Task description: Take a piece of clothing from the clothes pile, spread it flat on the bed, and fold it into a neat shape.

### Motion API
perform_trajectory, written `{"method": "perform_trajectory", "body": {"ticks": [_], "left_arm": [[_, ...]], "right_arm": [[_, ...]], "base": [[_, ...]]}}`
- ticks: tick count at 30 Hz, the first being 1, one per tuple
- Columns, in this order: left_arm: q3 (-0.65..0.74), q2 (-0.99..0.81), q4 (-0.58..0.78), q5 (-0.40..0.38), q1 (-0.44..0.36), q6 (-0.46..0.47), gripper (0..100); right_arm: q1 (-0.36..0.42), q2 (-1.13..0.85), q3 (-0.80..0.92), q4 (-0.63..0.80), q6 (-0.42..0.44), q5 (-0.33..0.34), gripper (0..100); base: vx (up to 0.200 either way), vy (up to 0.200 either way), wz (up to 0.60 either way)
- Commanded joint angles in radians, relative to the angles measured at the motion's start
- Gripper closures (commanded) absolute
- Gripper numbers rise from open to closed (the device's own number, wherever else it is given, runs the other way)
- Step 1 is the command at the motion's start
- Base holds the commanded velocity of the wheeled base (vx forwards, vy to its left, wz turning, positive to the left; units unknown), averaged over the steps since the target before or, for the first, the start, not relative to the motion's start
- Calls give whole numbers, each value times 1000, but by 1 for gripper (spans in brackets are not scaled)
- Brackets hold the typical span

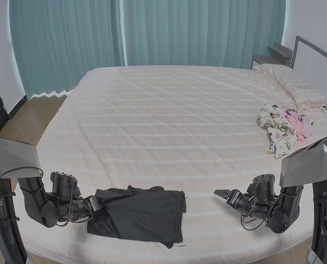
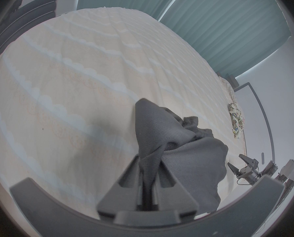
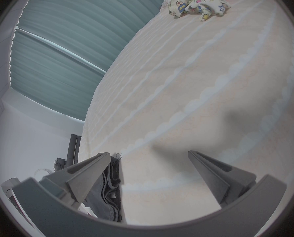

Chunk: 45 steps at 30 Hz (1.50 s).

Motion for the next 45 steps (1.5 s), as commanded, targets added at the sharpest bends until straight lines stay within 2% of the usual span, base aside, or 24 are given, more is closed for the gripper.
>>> {"method": "perform_trajectory", "body": {"ticks": [1,7,10,14,20,29,40,45], "left_arm": [[1,13,0,-5,0,1,0],[13,5,-24,-6,9,-6,0],[42,-30,-63,-11,58,-41,0],[116,-104,-78,-81,109,-114,0],[191,-137,-86,-106,112,-128,0],[219,-131,-90,-149,110,-134,0],[209,-93,-121,-140,112,-125,0],[215,-99,-121,-141,127,-128,0]], "right_arm": [[2,4,0,0,0,0,0],[2,4,3,-17,-1,0,0],[2,5,3,-17,-1,0,0],[7,7,5,-17,-1,2,0],[13,5,17,-28,0,0,0],[14,5,17,-34,2,-3,0],[28,7,17,-32,0,-4,0],[82,-9,19,-35,0,-34,0]], "base": [[0,0,0],[0,0,0],[0,0,0],[0,0,0],[0,0,0],[-200,0,0],[0,0,0],[0,40,0]]}}
